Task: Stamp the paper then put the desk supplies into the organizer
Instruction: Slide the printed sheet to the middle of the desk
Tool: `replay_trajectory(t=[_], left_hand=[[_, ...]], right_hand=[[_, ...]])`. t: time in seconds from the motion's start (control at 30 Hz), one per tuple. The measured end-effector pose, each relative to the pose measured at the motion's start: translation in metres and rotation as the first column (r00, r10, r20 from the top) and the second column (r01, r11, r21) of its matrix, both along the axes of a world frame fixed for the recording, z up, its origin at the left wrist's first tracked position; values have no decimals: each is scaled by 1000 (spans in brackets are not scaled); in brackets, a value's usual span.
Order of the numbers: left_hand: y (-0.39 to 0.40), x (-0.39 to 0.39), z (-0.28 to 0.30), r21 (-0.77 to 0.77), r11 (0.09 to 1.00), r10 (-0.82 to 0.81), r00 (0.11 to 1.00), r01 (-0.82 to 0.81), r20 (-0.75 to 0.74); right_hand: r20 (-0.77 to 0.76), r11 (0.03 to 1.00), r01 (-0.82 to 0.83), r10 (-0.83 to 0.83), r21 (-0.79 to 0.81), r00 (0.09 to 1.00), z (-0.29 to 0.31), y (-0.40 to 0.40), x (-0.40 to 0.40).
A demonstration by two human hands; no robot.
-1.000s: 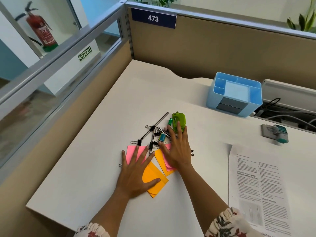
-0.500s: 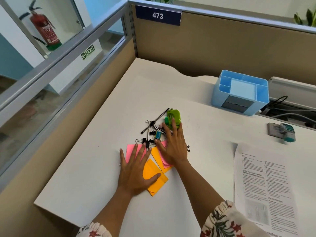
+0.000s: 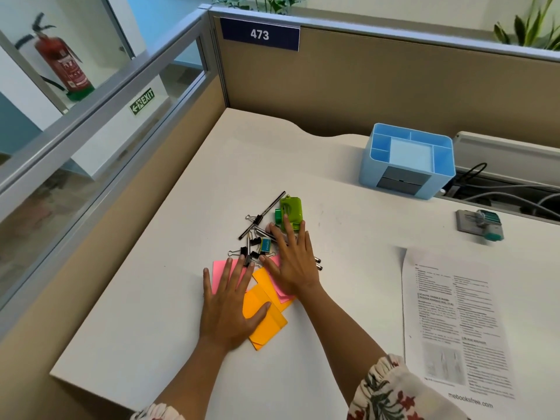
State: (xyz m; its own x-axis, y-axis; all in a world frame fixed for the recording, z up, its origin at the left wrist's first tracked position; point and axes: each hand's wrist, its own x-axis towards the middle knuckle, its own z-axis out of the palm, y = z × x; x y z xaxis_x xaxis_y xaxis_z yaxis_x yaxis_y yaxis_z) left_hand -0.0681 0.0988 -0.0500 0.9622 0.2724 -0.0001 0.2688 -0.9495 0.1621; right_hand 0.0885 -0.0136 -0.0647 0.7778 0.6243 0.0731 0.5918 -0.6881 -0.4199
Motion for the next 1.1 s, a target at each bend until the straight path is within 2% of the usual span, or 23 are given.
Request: replay_trajectory(t=[0.27, 0.43, 0.53, 0.8, 0.97, 1.1], left_hand=[[-1, 2, 0, 10, 998, -65, 997, 65, 41], [-2, 5, 1, 33, 997, -74, 995, 72, 62], [-3, 14, 7, 51, 996, -75, 995, 72, 70], [-48, 57, 23, -24, 991, -130, 986, 133, 106], [-95, 79, 27, -148, 950, -262, 959, 276, 111], [-130, 91, 23, -163, 895, -415, 909, 415, 36]], right_hand=[[-63, 1000, 9, -10, -16, 998, 6, 0, 2], [-204, 968, 139, -96, 207, 974, 30, -3, -3], [-221, 937, 166, -100, 308, 970, 39, -23, -7], [-227, 863, 373, -309, 340, 924, 34, -135, 0], [-166, 824, 494, -465, 277, 870, 32, -227, 1], [-153, 793, 575, -555, 201, 818, 24, -297, -4]])
